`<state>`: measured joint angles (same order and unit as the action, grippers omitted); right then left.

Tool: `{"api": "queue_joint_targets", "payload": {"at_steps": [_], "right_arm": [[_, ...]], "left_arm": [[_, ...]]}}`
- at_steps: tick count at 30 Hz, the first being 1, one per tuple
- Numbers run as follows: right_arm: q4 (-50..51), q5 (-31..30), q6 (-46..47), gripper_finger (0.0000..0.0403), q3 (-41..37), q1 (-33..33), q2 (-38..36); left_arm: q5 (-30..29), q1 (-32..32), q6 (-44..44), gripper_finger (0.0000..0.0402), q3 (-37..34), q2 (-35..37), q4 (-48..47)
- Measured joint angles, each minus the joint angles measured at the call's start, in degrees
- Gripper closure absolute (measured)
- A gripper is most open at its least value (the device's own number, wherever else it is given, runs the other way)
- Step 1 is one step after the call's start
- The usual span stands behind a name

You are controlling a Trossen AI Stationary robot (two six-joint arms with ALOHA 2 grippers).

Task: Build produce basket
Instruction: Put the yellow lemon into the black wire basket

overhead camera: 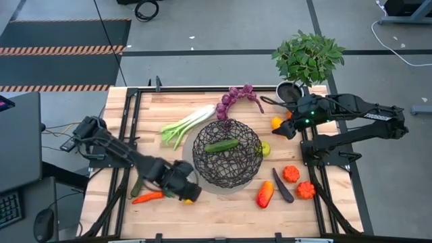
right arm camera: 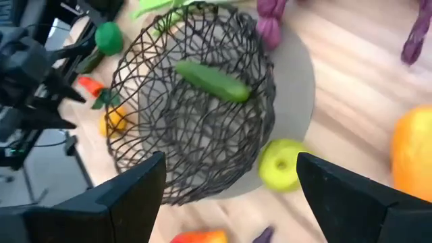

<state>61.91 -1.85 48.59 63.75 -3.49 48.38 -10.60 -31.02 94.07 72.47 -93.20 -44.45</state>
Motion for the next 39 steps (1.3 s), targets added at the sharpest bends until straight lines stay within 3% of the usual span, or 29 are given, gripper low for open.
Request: {"api": "queue_joint_targets", "payload": {"at_steps": [6,15,24,39], "right_arm": [[0.03,3.04,-6.2,0.0068,0.0,0.02,0.0],[4.37,6.96,-20.1,0.0068,0.01,0.0,-0.38],[5.31,7.42,-21.15,0.0068,0.02,-0.02,-1.81],[4.61,4.83,-17.84,0.0068,0.02,-0.07,-1.9]], "left_arm": [[-2.67,-2.67,17.41,0.0097,0.1,-3.64,0.26],[-2.51,-1.88,28.28,0.0111,0.04,-8.31,1.08],[2.19,-1.34,29.74,0.0111,0.06,-8.45,-4.63],[3.18,-1.99,29.41,0.0111,0.06,-13.15,-0.41]]}}
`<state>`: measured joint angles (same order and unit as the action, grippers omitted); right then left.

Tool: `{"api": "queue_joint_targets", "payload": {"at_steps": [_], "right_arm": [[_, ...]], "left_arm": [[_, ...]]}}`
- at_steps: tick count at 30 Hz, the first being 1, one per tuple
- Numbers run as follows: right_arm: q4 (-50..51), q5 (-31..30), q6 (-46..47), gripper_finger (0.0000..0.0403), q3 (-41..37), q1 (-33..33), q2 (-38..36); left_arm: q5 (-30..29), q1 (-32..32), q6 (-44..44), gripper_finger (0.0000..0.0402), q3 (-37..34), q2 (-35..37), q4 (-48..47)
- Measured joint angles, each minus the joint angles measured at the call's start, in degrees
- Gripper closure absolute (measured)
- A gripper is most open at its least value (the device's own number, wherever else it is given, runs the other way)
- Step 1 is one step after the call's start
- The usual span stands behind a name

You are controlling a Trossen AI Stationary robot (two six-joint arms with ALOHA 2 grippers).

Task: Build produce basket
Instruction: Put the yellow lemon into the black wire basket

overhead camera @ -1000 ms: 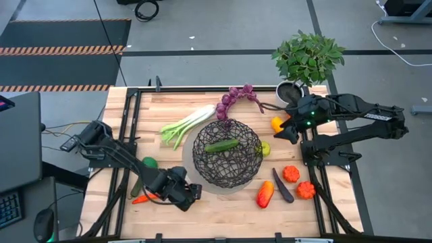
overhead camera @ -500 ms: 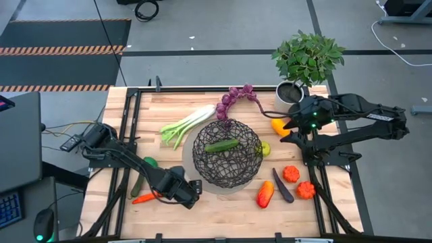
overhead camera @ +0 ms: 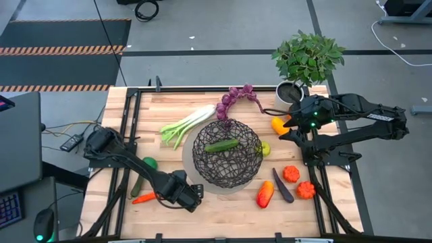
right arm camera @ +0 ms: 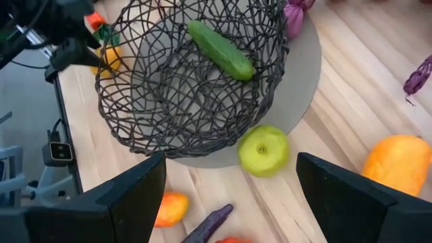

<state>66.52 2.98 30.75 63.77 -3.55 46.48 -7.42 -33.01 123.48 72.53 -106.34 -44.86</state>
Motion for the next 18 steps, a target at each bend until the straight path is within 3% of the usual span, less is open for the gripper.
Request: {"api": "queue_joint_targets", "payload": {"at_steps": [11,18], "right_arm": [[0.24,0.48,1.24,0.0068,0.0,0.0,0.04],[0.08,0.41,1.22,0.0068,0.0,0.0,0.33]], "left_arm": [[0.26,0.48,-2.93,0.0113,-0.04,-4.68,7.41],[0.11,1.53,-6.08,0.0156,0.0,-1.77,7.06]]}}
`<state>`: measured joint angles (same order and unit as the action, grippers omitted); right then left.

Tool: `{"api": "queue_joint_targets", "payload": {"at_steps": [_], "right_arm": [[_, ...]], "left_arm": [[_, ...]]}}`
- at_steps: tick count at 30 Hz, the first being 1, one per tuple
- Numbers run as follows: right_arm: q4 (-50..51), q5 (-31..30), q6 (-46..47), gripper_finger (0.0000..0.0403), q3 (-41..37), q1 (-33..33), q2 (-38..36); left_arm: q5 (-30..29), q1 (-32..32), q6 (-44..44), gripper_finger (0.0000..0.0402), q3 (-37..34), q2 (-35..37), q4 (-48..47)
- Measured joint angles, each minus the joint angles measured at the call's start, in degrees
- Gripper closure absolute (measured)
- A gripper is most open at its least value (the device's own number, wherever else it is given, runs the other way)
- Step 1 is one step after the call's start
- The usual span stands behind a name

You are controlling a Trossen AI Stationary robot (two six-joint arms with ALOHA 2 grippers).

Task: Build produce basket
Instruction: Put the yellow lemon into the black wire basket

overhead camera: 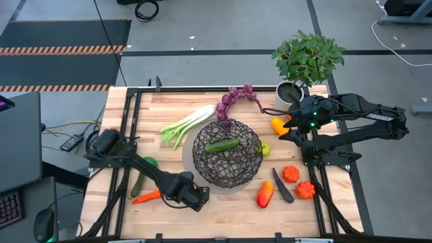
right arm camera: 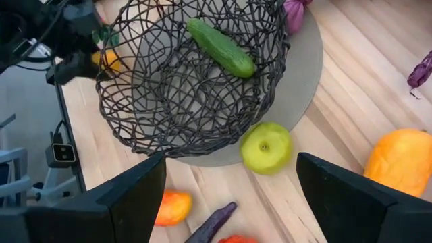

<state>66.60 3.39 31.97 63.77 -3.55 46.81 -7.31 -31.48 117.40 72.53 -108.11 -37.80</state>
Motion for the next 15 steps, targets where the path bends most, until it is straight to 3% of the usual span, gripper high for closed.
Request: {"api": "queue_joint_targets", "payload": {"at_steps": [6,11,15], "right_arm": [[-1.74,-0.18,0.17,0.0068,0.0,0.0,0.0],[-4.48,0.25,1.01,0.0068,0.0,0.0,-0.05],[-5.17,-0.4,1.01,0.0068,0.0,0.0,0.01]], "left_arm": [[-1.55,1.02,-3.42,0.0162,0.01,6.67,-2.12],[-2.15,3.11,-8.66,0.0149,1.8,12.62,-9.63],[-9.54,6.37,-18.43,0.0149,7.14,15.89,-11.36]]}}
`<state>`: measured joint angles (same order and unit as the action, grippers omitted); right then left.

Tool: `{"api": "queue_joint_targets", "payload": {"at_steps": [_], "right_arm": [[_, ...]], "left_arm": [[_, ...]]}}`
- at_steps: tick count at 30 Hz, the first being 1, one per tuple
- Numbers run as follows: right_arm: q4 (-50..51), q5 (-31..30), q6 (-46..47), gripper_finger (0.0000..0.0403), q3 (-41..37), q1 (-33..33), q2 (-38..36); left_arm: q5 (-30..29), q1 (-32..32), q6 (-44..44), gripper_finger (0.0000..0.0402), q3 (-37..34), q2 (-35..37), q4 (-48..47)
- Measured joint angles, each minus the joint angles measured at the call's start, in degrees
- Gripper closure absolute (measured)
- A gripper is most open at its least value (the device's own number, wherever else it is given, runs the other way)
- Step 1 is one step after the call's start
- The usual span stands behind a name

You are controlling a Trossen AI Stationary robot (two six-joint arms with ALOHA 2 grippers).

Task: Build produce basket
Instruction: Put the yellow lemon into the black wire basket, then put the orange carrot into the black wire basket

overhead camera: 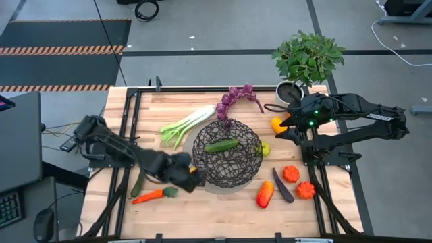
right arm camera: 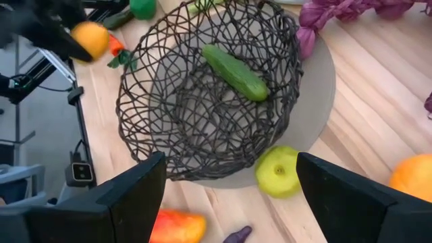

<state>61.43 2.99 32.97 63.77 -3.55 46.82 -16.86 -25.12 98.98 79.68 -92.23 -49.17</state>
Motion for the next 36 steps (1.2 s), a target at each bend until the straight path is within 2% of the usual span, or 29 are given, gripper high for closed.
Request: {"api": "queue_joint_targets", "payload": {"at_steps": [3,5,9,13,20,25,31,36], "right_arm": [[-0.13,-0.51,0.0,0.0068,0.0,-0.08,0.14],[-0.31,-0.51,0.26,0.0068,0.0,-0.41,0.39],[-0.68,-0.46,1.54,0.0068,0.0,-1.03,0.84],[-0.08,-0.11,2.04,0.0068,0.0,-1.56,0.9],[5.71,0.04,4.53,0.0068,0.0,-1.62,-0.17],[6.43,0.02,4.98,0.0068,0.0,-1.62,-1.36],[8.02,-0.49,1.52,0.0068,0.0,-1.62,-1.24],[8.9,-2.37,-1.53,0.0068,0.0,-1.62,-1.0]], "left_arm": [[-5.86,3.49,-12.48,0.0159,5.81,0.15,0.06],[-7.52,6.3,-22.59,0.016,8.87,-0.43,0.85],[-8.0,11.64,-39.55,0.0149,10.76,-2.36,3.93],[-5.75,16.24,-49.72,0.0134,10.83,-4.34,4.66],[4.09,20.55,-60.01,0.0104,10.82,-6.03,8.43],[7.54,20.75,-62.59,0.0085,10.82,-6.03,9.49],[11.09,18.13,-60.89,0.0083,10.84,-5.66,-1.48],[15.38,12.06,-57.75,0.0083,10.87,-4.94,-13.03]]}}
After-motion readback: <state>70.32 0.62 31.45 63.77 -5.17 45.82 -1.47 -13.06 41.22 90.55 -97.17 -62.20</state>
